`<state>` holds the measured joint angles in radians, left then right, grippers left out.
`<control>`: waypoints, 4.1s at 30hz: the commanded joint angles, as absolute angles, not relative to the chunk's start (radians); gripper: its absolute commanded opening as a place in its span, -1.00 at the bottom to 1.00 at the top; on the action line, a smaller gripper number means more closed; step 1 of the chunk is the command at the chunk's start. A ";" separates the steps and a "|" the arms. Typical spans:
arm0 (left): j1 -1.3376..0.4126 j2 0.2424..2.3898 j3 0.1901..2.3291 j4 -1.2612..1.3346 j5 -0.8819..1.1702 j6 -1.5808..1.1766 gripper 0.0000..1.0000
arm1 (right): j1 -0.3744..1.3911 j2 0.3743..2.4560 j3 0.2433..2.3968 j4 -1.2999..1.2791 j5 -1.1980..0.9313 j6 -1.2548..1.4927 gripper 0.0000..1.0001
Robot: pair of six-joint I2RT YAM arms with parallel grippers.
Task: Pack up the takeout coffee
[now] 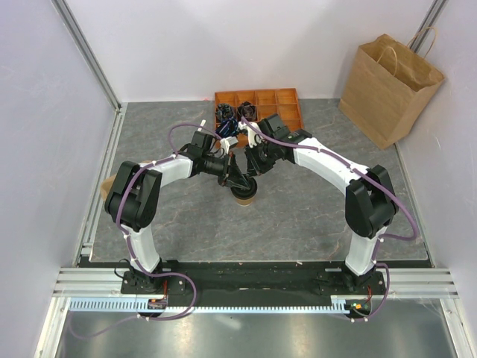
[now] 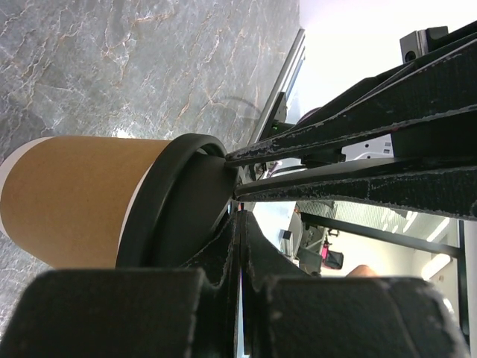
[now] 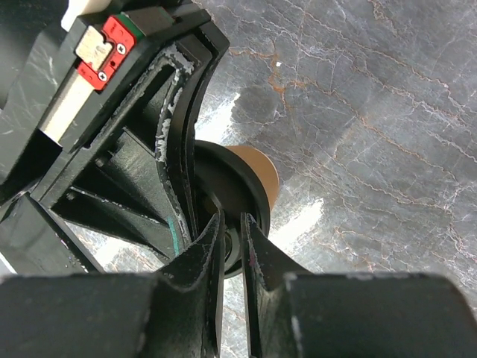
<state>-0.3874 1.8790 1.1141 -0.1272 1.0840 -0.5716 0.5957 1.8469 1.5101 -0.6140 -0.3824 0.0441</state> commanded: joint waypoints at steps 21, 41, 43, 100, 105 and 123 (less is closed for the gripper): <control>-0.357 1.664 1.129 -0.188 0.967 -0.519 -0.29 | 0.574 1.775 1.569 -0.707 -0.420 0.012 -0.20; -0.468 1.589 1.376 -0.690 0.338 -0.008 -0.68 | 0.575 1.882 1.557 -0.693 -0.446 0.025 -0.49; -0.494 1.586 1.393 -0.696 0.304 -0.002 -0.70 | 0.575 1.884 1.559 -0.693 -0.437 0.028 -0.53; -0.063 1.261 1.192 -0.440 0.624 -0.238 0.81 | 0.712 1.667 1.263 -0.531 -0.221 0.074 0.75; -0.003 1.262 1.174 -0.407 0.617 -0.279 0.82 | 0.742 1.707 1.241 -0.419 -0.173 0.135 0.75; 0.192 1.324 1.163 -0.411 0.703 -0.299 0.86 | 0.744 2.132 1.618 -0.156 -0.144 0.160 0.68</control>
